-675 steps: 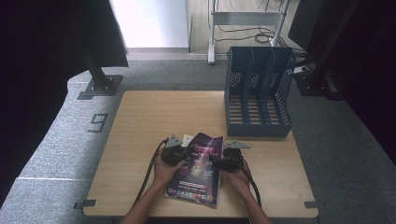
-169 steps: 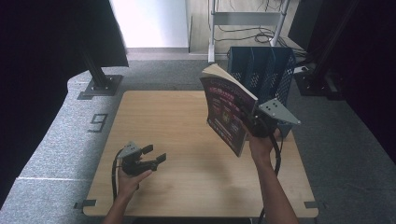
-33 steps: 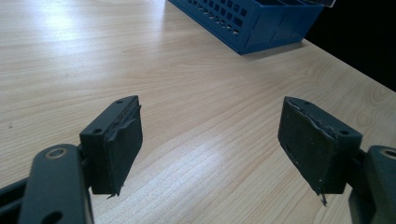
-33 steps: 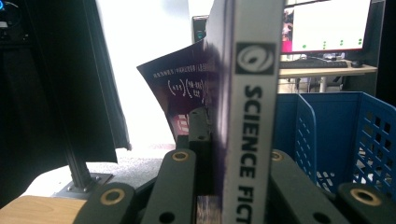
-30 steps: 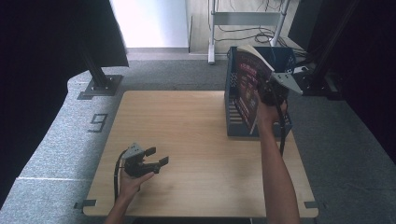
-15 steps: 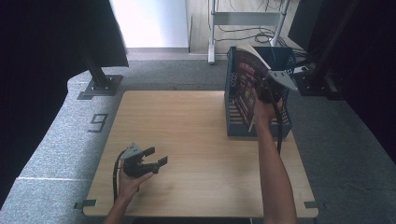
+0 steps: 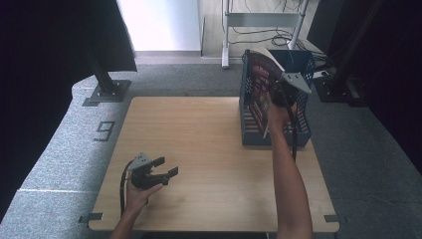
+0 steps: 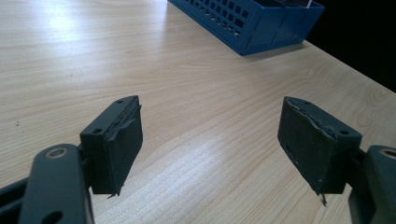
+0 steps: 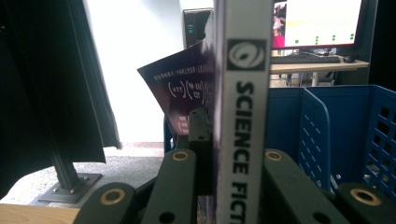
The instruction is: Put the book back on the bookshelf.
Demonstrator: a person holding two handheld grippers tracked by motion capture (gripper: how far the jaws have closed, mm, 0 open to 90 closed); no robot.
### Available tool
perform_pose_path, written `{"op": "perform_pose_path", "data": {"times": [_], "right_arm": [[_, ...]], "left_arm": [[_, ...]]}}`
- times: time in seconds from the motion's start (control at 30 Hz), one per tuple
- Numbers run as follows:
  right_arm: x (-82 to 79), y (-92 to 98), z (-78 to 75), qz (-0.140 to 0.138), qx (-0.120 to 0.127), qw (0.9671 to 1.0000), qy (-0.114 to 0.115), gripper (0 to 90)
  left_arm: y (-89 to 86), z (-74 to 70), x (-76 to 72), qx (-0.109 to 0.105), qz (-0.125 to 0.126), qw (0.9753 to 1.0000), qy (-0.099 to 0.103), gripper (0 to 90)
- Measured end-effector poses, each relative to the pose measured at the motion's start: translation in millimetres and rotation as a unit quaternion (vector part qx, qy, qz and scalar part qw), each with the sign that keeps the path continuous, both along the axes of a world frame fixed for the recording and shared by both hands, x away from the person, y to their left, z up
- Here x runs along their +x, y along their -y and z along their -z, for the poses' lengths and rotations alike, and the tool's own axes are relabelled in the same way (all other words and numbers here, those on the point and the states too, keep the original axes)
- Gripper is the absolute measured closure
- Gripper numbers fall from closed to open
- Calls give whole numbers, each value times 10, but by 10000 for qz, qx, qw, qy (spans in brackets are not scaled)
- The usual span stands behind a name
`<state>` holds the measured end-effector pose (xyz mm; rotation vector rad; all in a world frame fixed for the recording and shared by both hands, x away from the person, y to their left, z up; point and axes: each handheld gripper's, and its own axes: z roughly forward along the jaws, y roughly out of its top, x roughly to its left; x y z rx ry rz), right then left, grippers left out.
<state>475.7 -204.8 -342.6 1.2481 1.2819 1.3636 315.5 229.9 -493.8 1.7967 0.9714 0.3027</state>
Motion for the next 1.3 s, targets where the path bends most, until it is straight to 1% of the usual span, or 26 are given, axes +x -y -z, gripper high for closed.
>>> {"op": "perform_pose_path", "data": {"times": [0.13,0.37,0.47,0.73,0.9,1.0,1.13,1.3], "right_arm": [[67,5,15,0,52,10000,2,815],[169,-24,54,36,-1,10000,30,815],[201,-26,56,10,45,10000,50,815],[245,-59,89,-38,65,9999,86,815],[278,-63,114,-6,105,9999,91,815],[279,-72,134,23,67,10000,58,815],[270,-68,120,17,59,9999,87,815],[297,-74,128,72,100,9998,148,815]], "left_arm": [[3,6,3,14,-4,10000,-8,220],[-10,12,27,-11,-18,10000,-24,221],[-13,20,33,-13,-27,10000,-31,221],[-22,26,38,-14,-37,10000,-43,221],[-33,19,36,-31,-47,10000,-30,221],[-37,14,35,-50,-48,10000,-24,222],[-25,17,31,-39,-34,10000,-25,221],[-32,8,25,-54,-47,10000,-6,221]]}}
